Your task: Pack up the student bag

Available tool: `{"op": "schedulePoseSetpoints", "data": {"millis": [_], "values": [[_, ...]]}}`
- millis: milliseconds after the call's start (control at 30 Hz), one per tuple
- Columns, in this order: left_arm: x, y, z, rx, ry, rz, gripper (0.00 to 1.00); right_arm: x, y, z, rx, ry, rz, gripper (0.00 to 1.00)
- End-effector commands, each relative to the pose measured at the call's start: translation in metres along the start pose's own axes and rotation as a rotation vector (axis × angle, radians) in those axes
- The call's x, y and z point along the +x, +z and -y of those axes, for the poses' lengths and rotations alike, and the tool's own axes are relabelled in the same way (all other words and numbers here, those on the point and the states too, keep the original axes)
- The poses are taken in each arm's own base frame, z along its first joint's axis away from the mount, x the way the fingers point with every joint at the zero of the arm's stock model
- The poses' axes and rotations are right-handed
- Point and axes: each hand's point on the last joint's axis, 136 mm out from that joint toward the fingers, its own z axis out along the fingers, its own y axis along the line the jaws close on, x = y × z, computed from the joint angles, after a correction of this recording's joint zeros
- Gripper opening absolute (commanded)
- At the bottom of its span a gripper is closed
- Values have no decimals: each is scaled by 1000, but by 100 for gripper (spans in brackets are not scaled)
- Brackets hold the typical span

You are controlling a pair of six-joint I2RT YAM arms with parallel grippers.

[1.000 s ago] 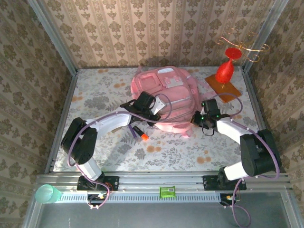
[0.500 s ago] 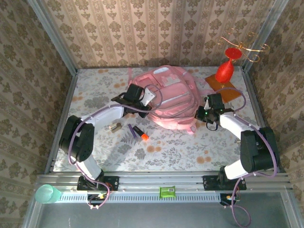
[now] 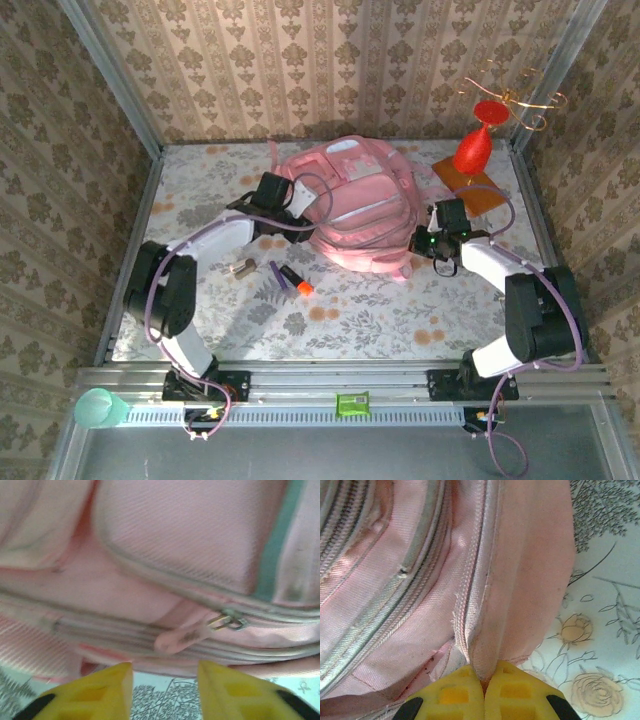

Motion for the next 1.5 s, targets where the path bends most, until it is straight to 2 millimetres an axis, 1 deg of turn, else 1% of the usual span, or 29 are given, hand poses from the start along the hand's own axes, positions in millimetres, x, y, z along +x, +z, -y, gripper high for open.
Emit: {"op": "schedulePoseSetpoints", "data": {"millis": [0,67,100,133,200,267,333,400,433,533,700,867,1033,1133,1233,1267,1300,1367,1400,1433,1467], "values": [[-22,-31,20,-13,77,141,55,14,-5,-32,-95,-48,-11,0],[-29,-35,40,3,178,178,68,21,-4,-42,-114,-70,-24,0],[-33,-32,50,3,245,180,72,24,-3,-46,-123,-82,-28,0],[-37,-29,59,0,302,174,75,25,-4,-48,-126,-87,-31,0],[-42,-17,72,-6,417,133,77,25,-4,-48,-120,-86,-34,0],[-48,-2,80,6,482,92,78,25,-4,-46,-108,-88,-31,0],[-51,13,84,20,525,45,78,26,-5,-46,-109,-86,-36,0],[-54,29,83,23,551,6,79,27,-5,-45,-109,-82,-37,0],[-55,34,84,32,558,-4,79,28,-5,-45,-107,-81,-38,0],[-64,44,79,27,560,-18,74,28,-5,-44,-105,-80,-39,0],[-82,41,72,69,483,22,62,28,-5,-42,-97,-85,-38,0],[-92,34,69,145,393,67,61,31,-2,-40,-95,-86,-45,0],[-94,37,59,177,330,61,59,34,1,-38,-91,-85,-52,0],[-92,41,54,176,317,39,48,34,0,-38,-89,-87,-49,1],[-94,41,53,182,308,36,28,32,-4,-39,-85,-100,-44,6],[-97,39,52,186,302,43,20,29,-8,-37,-63,-114,-36,10],[-98,36,51,195,289,50,12,27,-12,-31,-24,-128,-27,18],[-106,27,46,209,251,81,0,11,-34,-26,47,-165,50,34],[-111,21,44,218,220,106,0,6,-45,-28,62,-197,92,42],[-115,16,40,223,194,129,0,3,-53,-34,59,-239,129,47],[-120,9,37,235,161,163,0,2,-62,-46,31,-293,167,51]]}}
